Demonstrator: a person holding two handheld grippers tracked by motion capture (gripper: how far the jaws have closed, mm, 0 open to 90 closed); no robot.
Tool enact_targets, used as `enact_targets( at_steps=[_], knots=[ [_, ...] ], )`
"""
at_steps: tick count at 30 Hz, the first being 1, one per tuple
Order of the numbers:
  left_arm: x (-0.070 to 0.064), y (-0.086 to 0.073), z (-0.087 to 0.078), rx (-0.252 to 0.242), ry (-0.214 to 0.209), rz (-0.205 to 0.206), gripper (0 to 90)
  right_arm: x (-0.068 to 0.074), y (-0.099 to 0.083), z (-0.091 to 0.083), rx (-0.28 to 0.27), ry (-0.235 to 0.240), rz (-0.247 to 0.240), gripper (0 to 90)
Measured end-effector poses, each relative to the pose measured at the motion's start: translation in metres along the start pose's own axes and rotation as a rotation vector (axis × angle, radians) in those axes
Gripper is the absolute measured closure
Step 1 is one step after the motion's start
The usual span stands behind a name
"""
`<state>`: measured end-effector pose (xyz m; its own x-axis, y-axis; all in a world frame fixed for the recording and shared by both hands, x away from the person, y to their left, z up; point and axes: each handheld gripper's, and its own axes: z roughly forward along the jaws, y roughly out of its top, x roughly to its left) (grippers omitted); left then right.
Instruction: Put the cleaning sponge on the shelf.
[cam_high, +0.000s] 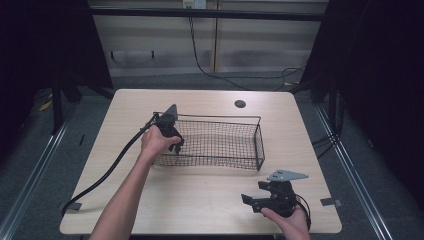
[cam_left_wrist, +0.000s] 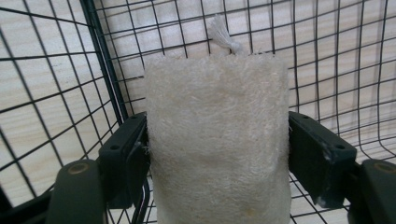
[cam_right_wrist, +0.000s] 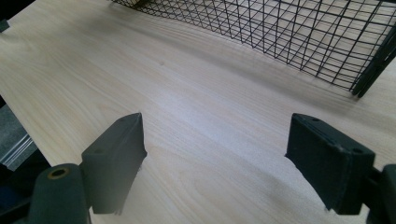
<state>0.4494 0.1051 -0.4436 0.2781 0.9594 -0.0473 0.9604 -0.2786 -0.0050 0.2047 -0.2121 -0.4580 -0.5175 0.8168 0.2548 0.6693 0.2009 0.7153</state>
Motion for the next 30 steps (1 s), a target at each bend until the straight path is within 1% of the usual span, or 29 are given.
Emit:
enact_targets(
  at_steps=[4, 5, 7, 8, 9, 11, 12, 13, 14, 15, 16, 18, 19, 20, 21, 24, 25, 26, 27, 28, 29, 30],
  knots=[
    [0.0001, 0.0, -0.0003, 0.0, -0.005, 0.006, 27.3, -0.0008, 0.0002, 0.0001, 0.0, 0.001, -0.003, 19.0],
    [-0.0004, -0.0002, 0.0003, -0.003, 0.004, 0.001, 27.3, -0.0009, 0.0003, 0.0001, 0.001, 0.002, -0.002, 19.0],
    [-0.0013, 0.0002, 0.0012, 0.0, 0.007, 0.009, 27.1, -0.0009, 0.0005, 0.0004, 0.0, 0.002, -0.004, 19.0],
    [-0.0016, 0.0006, 0.0015, -0.001, 0.001, 0.007, 27.0, -0.0008, 0.0005, 0.0005, 0.002, 0.002, -0.003, 18.9],
    [-0.0004, 0.0015, 0.001, 0.008, 0.001, 0.017, 27.1, -0.0009, 0.0004, 0.0007, 0.002, 0.003, -0.003, 18.9],
    [0.0001, 0.0019, 0.0004, 0.015, -0.007, 0.019, 26.9, -0.001, 0.0, 0.0006, 0.004, 0.001, 0.0, 18.9],
    [0.0003, 0.0018, 0.0005, 0.018, -0.007, 0.028, 26.9, -0.001, 0.0, 0.0006, 0.004, 0.001, 0.0, 18.9],
    [0.0006, 0.0018, 0.0001, 0.021, -0.008, 0.027, 26.8, -0.0008, 0.0001, 0.0001, 0.002, 0.002, 0.001, 19.0],
    [0.0006, 0.0018, 0.0002, 0.017, -0.011, 0.016, 26.8, -0.0009, 0.0002, -0.0001, 0.001, -0.001, -0.002, 18.9],
    [0.0001, 0.0018, 0.0007, 0.015, -0.006, 0.012, 26.5, -0.0012, 0.0001, -0.0001, 0.0, 0.0, -0.004, 18.9],
    [0.0005, 0.0022, 0.0003, 0.025, -0.005, 0.021, 26.1, -0.0012, 0.0, -0.0003, -0.001, 0.002, 0.001, 18.9],
    [0.0005, 0.0019, -0.0001, 0.023, -0.014, 0.023, 25.6, -0.001, 0.0, -0.0005, 0.0, 0.0, 0.002, 18.9],
    [0.0005, 0.0017, -0.0004, 0.025, -0.026, 0.03, 24.9, -0.0009, 0.0001, -0.0005, -0.002, 0.002, -0.004, 19.0],
    [0.0005, 0.0016, -0.0004, 0.021, -0.031, 0.024, 23.9, -0.0006, 0.0003, -0.0004, -0.001, 0.0, -0.003, 19.0],
    [0.0012, 0.0019, -0.0005, 0.022, -0.039, 0.031, 23.9, -0.0006, 0.0003, -0.0004, -0.001, 0.0, -0.003, 19.0],
    [0.0002, 0.0015, -0.0007, 0.016, -0.04, 0.022, 22.4, -0.0004, 0.0003, -0.0001, 0.001, -0.003, -0.003, 19.0],
    [-0.0003, 0.0008, -0.001, 0.011, -0.033, 0.031, 22.0, -0.0004, 0.0003, -0.0002, 0.001, -0.002, -0.004, 19.0],
    [-0.0002, 0.0003, -0.0014, -0.005, -0.026, 0.027, 22.2, -0.0003, 0.0003, -0.0003, 0.001, -0.002, -0.004, 19.0],
    [-0.0008, 0.0001, -0.0016, -0.018, -0.024, 0.015, 22.2, -0.0004, 0.0003, -0.0004, 0.001, -0.001, -0.003, 19.0],
    [-0.0008, 0.0003, -0.001, -0.013, -0.027, 0.017, 21.0, -0.0006, 0.0003, -0.0003, 0.0, -0.001, -0.004, 19.0],
    [0.0002, 0.0006, -0.0014, 0.001, -0.029, 0.03, 20.0, -0.0008, 0.0003, -0.0003, 0.001, -0.002, -0.003, 19.0],
    [0.0003, 0.0003, -0.0019, -0.001, -0.041, 0.039, 18.8, -0.0005, 0.0002, -0.0005, 0.001, 0.0, -0.003, 19.0]
  ],
)
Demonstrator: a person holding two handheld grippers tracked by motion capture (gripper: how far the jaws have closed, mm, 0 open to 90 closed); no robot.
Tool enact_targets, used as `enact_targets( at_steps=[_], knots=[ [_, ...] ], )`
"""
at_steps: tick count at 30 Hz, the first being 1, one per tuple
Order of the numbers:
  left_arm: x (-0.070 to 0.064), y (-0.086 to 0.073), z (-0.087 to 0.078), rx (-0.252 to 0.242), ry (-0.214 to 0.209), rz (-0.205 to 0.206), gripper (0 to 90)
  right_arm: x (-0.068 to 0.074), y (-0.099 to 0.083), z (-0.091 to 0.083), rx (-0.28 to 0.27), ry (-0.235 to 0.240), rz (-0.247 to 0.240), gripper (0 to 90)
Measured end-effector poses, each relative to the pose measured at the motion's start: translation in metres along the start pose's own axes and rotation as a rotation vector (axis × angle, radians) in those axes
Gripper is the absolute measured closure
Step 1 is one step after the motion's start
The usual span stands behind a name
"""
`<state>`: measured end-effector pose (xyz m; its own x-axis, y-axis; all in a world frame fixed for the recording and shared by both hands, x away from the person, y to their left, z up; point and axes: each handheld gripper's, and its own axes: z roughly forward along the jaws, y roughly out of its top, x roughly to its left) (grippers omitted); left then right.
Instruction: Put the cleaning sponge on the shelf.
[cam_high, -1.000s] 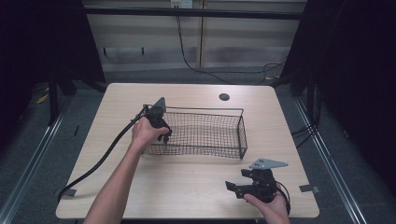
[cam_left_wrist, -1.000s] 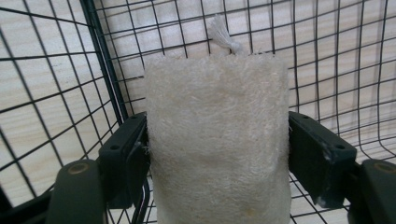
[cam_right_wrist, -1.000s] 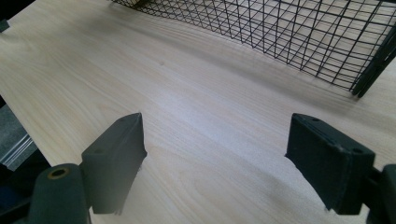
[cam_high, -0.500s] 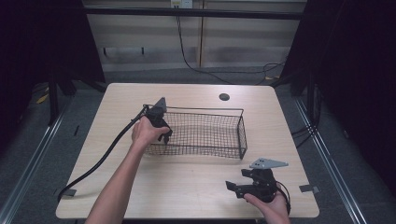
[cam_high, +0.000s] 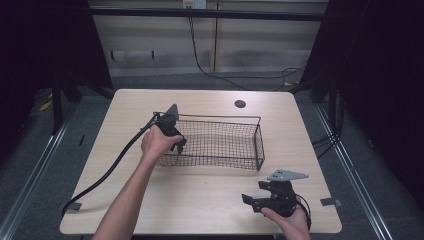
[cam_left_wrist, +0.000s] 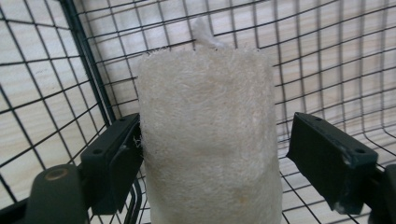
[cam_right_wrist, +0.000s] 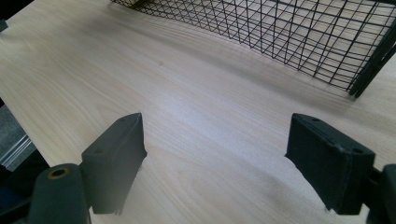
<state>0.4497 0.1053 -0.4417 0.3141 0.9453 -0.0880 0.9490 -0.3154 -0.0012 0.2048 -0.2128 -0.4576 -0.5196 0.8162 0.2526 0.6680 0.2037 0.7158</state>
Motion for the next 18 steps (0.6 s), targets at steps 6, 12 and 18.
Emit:
enact_targets(
  at_steps=[6, 12, 18],
  knots=[
    [0.0, -0.002, -0.005, -0.019, -0.027, 0.04, 18.6, 0.0, 0.0, 0.0, 0.0, -0.001, 0.001, 19.0],
    [0.003, -0.006, -0.013, -0.075, -0.071, 0.05, 18.2, -0.001, 0.0, 0.001, 0.002, 0.0, 0.0, 19.0],
    [0.007, -0.01, -0.024, -0.14, -0.091, 0.094, 17.8, -0.001, 0.001, 0.001, 0.0, 0.001, 0.001, 18.9]
  ],
)
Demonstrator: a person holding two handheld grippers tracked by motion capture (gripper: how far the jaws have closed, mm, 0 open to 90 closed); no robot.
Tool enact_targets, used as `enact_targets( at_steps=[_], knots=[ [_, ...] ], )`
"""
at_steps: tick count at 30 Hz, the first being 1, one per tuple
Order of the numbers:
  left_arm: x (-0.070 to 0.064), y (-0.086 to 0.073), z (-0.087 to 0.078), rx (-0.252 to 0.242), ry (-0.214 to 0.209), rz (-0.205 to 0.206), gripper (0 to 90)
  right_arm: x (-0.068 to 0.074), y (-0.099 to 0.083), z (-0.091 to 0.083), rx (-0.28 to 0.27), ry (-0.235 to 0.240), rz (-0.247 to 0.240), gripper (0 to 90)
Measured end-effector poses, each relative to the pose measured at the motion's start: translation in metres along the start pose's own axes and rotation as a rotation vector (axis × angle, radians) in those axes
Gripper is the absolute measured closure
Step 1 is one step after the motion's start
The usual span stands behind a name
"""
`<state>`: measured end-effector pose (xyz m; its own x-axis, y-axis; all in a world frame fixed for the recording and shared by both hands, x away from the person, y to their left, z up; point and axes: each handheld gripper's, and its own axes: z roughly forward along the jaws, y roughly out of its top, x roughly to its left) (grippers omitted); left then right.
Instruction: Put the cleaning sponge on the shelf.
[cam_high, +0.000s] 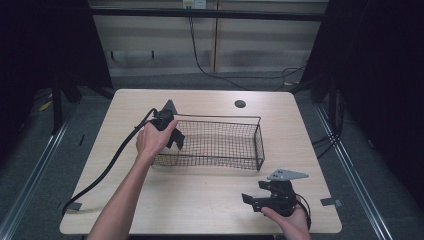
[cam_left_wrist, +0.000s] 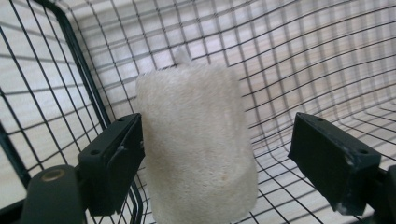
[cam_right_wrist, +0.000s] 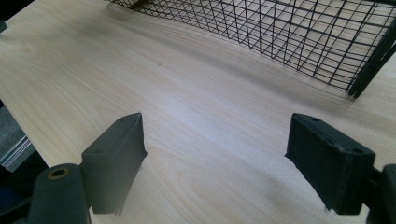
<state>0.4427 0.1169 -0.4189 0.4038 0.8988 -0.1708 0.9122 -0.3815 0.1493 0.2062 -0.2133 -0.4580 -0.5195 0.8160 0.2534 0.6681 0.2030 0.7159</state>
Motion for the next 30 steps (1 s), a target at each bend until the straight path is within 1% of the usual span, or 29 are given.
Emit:
enact_targets(
  at_steps=[1, 3, 5, 6, 7, 8, 9, 12, 14, 15, 17, 18, 19, 20, 21, 22, 23, 25, 26, 28, 30],
  knots=[
    [-0.001, -0.001, -0.001, -0.013, -0.001, 0.001, 17.9, 0.0, 0.0, 0.0, 0.0, -0.001, 0.0, 19.0],
    [-0.002, -0.003, -0.004, -0.026, -0.015, 0.04, 17.9, 0.0, 0.0, 0.0, 0.002, -0.002, 0.001, 19.0],
    [-0.003, -0.005, -0.007, -0.057, -0.028, 0.079, 17.8, 0.0, 0.0, 0.001, 0.0, -0.002, -0.001, 19.0],
    [-0.003, -0.005, -0.009, -0.067, -0.03, 0.084, 17.8, 0.0, 0.0, 0.0, 0.0, -0.001, -0.002, 18.9],
    [-0.003, -0.006, -0.011, -0.08, -0.04, 0.08, 17.8, 0.0, 0.0, 0.0, 0.001, -0.002, 0.0, 19.0],
    [-0.002, -0.007, -0.013, -0.093, -0.056, 0.098, 17.8, 0.0, 0.0, 0.0, 0.0, -0.001, -0.001, 18.9],
    [-0.002, -0.008, -0.016, -0.093, -0.062, 0.1, 17.9, 0.0, 0.0, 0.0, 0.002, -0.003, 0.0, 19.0],
    [-0.001, -0.012, -0.024, -0.114, -0.053, 0.115, 18.4, 0.0, 0.0, 0.0, 0.002, -0.004, -0.001, 19.0],
    [-0.001, -0.015, -0.028, -0.128, -0.061, 0.13, 18.4, 0.0, 0.0, 0.001, 0.001, -0.009, -0.001, 18.9],
    [-0.002, -0.016, -0.031, -0.144, -0.07, 0.138, 18.4, -0.001, 0.0, 0.001, 0.002, -0.007, -0.001, 19.0],
    [-0.002, -0.02, -0.037, -0.172, -0.071, 0.159, 18.4, 0.0, 0.0, 0.001, 0.0, -0.011, -0.003, 19.0],
    [-0.001, -0.023, -0.04, -0.187, -0.079, 0.168, 18.7, 0.0, 0.0, 0.0, -0.001, -0.008, -0.003, 19.0],
    [0.001, -0.025, -0.043, -0.205, -0.104, 0.171, 19.0, 0.0, 0.0, 0.0, 0.001, -0.008, -0.001, 19.0],
    [0.004, -0.028, -0.046, -0.23, -0.137, 0.162, 18.9, 0.0, 0.0, 0.0, 0.001, -0.008, -0.002, 19.0],
    [0.008, -0.031, -0.048, -0.243, -0.164, 0.147, 18.4, 0.0, 0.0, 0.0, -0.001, -0.008, -0.005, 19.0],
    [0.013, -0.034, -0.05, -0.251, -0.176, 0.157, 17.6, 0.0, 0.0, 0.0, -0.001, -0.012, -0.004, 19.0],
    [0.016, -0.037, -0.051, -0.257, -0.179, 0.164, 17.4, 0.0, 0.0, 0.001, 0.001, -0.011, -0.003, 19.0],
    [0.022, -0.043, -0.053, -0.276, -0.178, 0.164, 17.5, 0.0, 0.001, 0.001, 0.001, -0.012, -0.004, 19.0],
    [0.025, -0.049, -0.054, -0.294, -0.178, 0.167, 17.7, 0.0, 0.001, 0.001, 0.004, -0.013, -0.004, 19.0],
    [0.029, -0.056, -0.058, -0.31, -0.178, 0.183, 18.1, 0.0, 0.001, 0.002, 0.007, -0.016, -0.001, 19.0],
    [0.033, -0.064, -0.063, -0.343, -0.185, 0.194, 18.1, -0.001, 0.001, 0.002, 0.006, -0.014, -0.001, 19.0]
  ],
)
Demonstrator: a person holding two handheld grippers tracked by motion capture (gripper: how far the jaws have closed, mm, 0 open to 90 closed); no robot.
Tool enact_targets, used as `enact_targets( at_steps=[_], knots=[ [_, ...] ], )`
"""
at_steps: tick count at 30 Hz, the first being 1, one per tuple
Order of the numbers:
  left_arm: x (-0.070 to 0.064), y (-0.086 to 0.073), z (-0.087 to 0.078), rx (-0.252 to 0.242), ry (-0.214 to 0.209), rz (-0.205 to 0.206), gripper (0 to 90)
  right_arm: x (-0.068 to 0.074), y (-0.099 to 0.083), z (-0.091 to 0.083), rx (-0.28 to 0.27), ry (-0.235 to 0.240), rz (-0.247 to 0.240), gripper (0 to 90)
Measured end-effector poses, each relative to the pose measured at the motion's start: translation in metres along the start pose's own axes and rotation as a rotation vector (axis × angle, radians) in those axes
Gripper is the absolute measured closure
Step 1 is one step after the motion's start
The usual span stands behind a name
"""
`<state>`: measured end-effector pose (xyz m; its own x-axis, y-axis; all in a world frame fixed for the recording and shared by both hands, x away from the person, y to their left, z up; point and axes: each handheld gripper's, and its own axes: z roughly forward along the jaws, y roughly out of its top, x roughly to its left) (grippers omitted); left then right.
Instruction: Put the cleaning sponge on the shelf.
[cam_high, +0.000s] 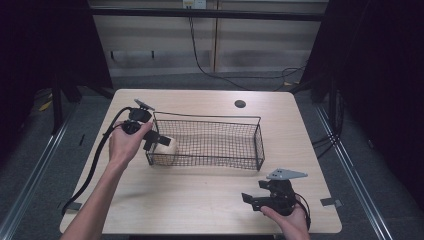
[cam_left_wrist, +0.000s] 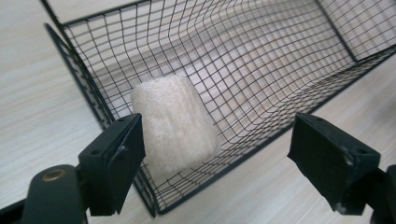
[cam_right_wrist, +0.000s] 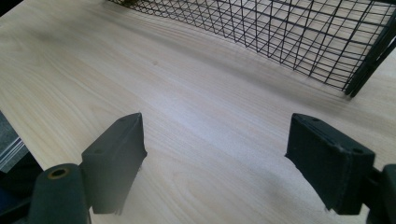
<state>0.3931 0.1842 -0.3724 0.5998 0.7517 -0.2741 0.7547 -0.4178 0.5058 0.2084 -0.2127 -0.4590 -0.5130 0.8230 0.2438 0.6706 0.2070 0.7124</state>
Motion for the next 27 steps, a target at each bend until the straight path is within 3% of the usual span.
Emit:
enact_targets(
  at_steps=[4, 6, 10, 13, 15, 17, 18, 19, 22, 27],
  knots=[
    [0.004, -0.015, -0.014, -0.066, -0.012, 0.019, 18.1, 0.0, 0.0, 0.0, 0.001, -0.005, 0.004, 19.0],
    [0.006, -0.021, -0.019, -0.071, 0.005, 0.012, 18.1, 0.001, 0.0, 0.001, 0.002, -0.007, 0.001, 19.0],
    [0.01, -0.039, -0.03, -0.109, -0.008, 0.002, 18.0, 0.0, 0.0, -0.001, 0.001, -0.014, -0.005, 19.0],
    [0.012, -0.052, -0.034, -0.106, -0.001, 0.011, 18.0, -0.001, 0.0, 0.0, 0.003, -0.019, 0.006, 19.0],
    [0.011, -0.062, -0.039, -0.132, 0.021, 0.013, 18.0, -0.001, 0.0, 0.0, 0.0, -0.017, 0.002, 19.0],
    [0.009, -0.07, -0.04, -0.139, 0.101, 0.032, 18.1, 0.0, 0.0, 0.0, 0.0, -0.015, -0.001, 19.1],
    [0.009, -0.073, -0.04, -0.141, 0.096, 0.032, 17.9, 0.0, 0.001, 0.0, 0.003, -0.014, 0.0, 19.0],
    [0.009, -0.078, -0.041, -0.144, 0.064, 0.023, 17.9, 0.0, 0.001, 0.001, 0.005, -0.016, 0.001, 19.1],
    [0.007, -0.091, -0.041, -0.161, 0.071, 0.029, 17.8, -0.001, 0.001, 0.001, 0.001, -0.019, 0.001, 19.0],
    [0.003, -0.113, -0.042, -0.164, 0.058, -0.03, 17.9, -0.001, 0.001, 0.001, 0.002, -0.022, 0.003, 19.0]
  ],
)
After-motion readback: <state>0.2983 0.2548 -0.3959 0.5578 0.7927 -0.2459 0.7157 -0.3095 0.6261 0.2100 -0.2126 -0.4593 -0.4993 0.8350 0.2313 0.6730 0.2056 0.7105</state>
